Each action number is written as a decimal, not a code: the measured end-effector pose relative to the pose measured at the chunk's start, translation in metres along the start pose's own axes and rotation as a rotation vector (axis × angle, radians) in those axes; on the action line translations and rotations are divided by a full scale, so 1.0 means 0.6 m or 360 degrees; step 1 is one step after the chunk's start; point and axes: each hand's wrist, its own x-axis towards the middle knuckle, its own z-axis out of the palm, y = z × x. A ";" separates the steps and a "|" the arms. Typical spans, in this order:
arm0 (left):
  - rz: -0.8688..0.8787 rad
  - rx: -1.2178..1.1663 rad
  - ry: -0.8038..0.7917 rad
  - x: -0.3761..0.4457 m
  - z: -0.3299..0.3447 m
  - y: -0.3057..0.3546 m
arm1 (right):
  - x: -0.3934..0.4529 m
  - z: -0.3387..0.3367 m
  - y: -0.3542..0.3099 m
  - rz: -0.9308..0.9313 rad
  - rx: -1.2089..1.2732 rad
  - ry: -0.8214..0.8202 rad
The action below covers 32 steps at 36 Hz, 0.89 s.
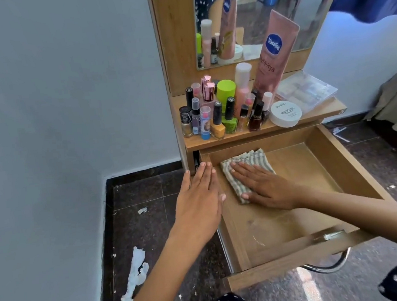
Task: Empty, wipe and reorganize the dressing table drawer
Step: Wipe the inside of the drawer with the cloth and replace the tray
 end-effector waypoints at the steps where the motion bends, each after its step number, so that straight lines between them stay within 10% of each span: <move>1: 0.0009 -0.0007 0.0026 0.000 0.002 0.007 | -0.013 -0.004 0.017 0.0048 -0.0004 -0.0016; 10: 0.0210 -0.0369 0.0218 0.058 0.030 0.065 | -0.096 -0.010 0.096 0.0781 0.0140 -0.0044; 19: 0.0104 -0.0109 0.0357 0.086 0.060 0.070 | -0.063 0.002 0.045 0.0435 0.0122 -0.0142; 32: 0.0079 -0.0104 0.0431 0.077 0.075 0.079 | -0.089 0.007 0.072 0.1198 0.0224 0.0025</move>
